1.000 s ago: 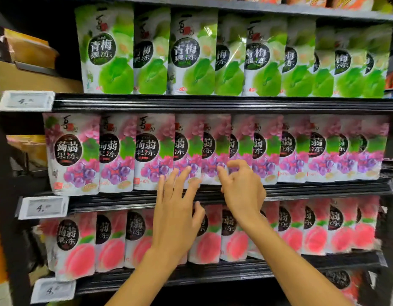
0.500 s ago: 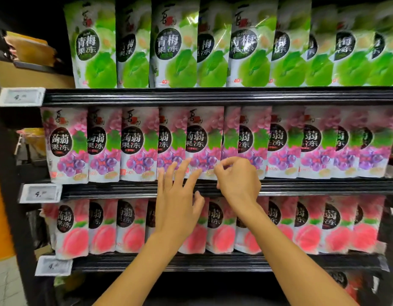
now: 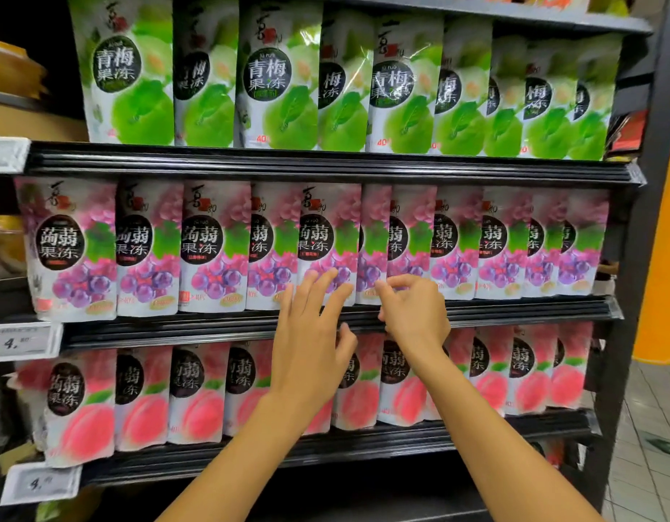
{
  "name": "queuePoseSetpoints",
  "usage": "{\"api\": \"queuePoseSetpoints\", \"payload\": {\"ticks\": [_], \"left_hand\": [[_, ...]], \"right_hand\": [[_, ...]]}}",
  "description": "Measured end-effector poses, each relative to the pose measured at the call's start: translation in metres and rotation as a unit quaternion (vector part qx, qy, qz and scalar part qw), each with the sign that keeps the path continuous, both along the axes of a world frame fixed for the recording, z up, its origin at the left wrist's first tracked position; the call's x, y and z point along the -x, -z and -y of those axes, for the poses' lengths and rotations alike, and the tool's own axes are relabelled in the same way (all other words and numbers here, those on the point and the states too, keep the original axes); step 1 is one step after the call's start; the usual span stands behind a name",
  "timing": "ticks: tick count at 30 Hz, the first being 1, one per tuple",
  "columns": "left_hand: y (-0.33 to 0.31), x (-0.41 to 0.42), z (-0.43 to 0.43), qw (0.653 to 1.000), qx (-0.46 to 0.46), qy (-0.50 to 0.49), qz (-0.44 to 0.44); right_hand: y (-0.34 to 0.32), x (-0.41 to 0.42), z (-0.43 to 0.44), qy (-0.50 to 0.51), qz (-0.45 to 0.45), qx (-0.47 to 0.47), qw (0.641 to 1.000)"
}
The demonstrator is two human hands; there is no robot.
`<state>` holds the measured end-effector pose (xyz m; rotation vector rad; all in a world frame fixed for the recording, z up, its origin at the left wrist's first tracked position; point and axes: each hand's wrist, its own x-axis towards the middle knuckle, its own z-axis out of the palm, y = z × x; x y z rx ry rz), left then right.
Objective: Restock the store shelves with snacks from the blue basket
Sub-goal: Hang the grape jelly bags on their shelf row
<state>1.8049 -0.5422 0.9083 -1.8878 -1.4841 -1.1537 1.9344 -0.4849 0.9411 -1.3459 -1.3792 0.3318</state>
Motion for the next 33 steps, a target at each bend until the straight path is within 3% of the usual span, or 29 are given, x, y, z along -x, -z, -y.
{"api": "queuePoseSetpoints", "payload": {"ticks": [7, 12, 17, 26, 30, 33], "left_hand": [[-0.001, -0.021, -0.011, 0.999, -0.009, 0.040, -0.011], [0.000, -0.045, -0.024, 0.999, -0.017, 0.037, -0.011], [-0.001, -0.067, -0.035, 0.998, -0.044, 0.036, 0.002], [-0.004, -0.107, -0.050, 0.997, -0.072, 0.031, -0.029], [-0.003, -0.116, -0.057, 0.996, -0.085, 0.021, -0.033], [-0.002, -0.121, -0.062, 0.996, -0.088, 0.013, -0.029]], "right_hand": [[0.003, -0.031, -0.007, 0.004, -0.008, -0.004, 1.000], [0.003, -0.053, -0.019, 0.052, 0.002, -0.062, 0.997], [-0.002, -0.072, -0.032, -0.025, 0.024, -0.036, 0.999], [0.002, -0.110, -0.040, -0.050, 0.020, -0.058, 0.997], [0.000, -0.129, -0.046, 0.022, 0.012, -0.113, 0.993], [-0.003, -0.138, -0.052, 0.035, 0.036, -0.092, 0.994]]}}
